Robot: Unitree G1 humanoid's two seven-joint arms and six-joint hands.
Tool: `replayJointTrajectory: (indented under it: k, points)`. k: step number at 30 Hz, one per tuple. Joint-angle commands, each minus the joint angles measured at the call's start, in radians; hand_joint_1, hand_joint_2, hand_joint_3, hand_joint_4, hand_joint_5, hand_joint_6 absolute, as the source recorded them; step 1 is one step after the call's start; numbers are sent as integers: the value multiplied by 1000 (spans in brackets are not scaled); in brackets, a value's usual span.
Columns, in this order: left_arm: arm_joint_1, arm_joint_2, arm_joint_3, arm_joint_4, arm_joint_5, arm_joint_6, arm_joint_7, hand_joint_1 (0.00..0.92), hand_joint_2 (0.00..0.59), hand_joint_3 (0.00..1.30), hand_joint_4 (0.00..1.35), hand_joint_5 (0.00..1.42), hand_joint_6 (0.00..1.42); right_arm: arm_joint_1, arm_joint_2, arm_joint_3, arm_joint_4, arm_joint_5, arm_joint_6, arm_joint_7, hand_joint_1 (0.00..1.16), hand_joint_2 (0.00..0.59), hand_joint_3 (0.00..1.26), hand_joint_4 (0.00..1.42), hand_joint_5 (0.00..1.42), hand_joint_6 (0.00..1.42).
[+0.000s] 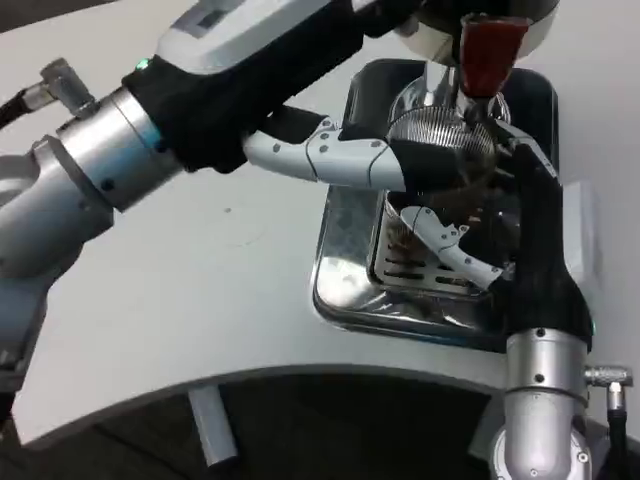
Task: Grasp the cup under the faucet to collect the drink, then remove the cup.
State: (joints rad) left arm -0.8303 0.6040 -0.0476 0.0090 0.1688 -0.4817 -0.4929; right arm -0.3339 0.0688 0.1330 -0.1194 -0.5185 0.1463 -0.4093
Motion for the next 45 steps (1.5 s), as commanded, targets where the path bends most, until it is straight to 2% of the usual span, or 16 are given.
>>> replayJointTrajectory:
  k: [1,11,27,45]
  points:
    - [55,16,33,-48,-23,0,5,0,93,45,102,223,321,29,6,2,-19,9,-14,1,748,261,435,425,442,447]
    - [150,36,94,-111,-47,18,-2,0,97,66,121,239,342,43,2,4,-32,10,-20,7,748,261,446,445,461,454]
    - [341,71,205,-192,-97,33,11,0,98,94,155,259,361,84,-1,5,-90,21,-48,19,740,266,509,525,546,553]
    - [530,62,307,-247,-111,43,28,0,99,102,168,276,366,136,-16,14,-130,17,-65,37,778,255,548,570,629,676]
